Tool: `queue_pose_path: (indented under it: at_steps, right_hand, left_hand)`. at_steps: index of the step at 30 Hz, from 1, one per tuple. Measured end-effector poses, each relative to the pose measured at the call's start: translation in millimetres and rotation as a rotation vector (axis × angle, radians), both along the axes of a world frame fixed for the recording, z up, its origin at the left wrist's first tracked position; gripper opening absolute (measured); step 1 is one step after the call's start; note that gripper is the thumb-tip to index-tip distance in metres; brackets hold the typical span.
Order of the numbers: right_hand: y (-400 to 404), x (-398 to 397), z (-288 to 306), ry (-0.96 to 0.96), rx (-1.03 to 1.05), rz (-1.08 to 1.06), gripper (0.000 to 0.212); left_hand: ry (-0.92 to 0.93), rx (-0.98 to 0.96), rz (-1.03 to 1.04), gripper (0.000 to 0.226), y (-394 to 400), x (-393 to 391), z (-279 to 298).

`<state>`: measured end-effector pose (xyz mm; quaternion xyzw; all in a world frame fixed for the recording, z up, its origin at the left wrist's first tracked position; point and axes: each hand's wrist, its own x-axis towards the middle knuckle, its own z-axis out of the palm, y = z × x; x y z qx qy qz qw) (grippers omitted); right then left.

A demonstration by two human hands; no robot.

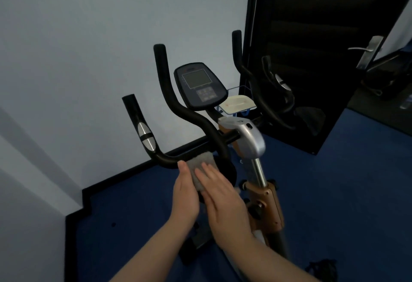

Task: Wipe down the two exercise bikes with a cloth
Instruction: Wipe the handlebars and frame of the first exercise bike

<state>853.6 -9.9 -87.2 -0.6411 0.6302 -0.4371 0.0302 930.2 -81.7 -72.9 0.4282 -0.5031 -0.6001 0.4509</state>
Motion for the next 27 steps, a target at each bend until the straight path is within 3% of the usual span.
queue_pose_path:
  at_steps: [2, 14, 27]
  right_hand:
    - [11.1, -0.1, -2.8, -0.008, 0.002, 0.011, 0.058]
    - [-16.3, 2.3, 18.5, -0.059, -0.100, -0.131, 0.038]
    - [-30.4, 14.3, 28.4, -0.341, -0.064, -0.131, 0.029]
  left_hand:
    - [-0.003, -0.021, -0.004, 0.067, 0.7, 0.8, 0.0]
    - [-0.018, -0.029, 0.008, 0.065, 0.6, 0.8, 1.8]
    - [-0.006, -0.050, 0.012, 0.066, 2.2, -0.8, 4.0]
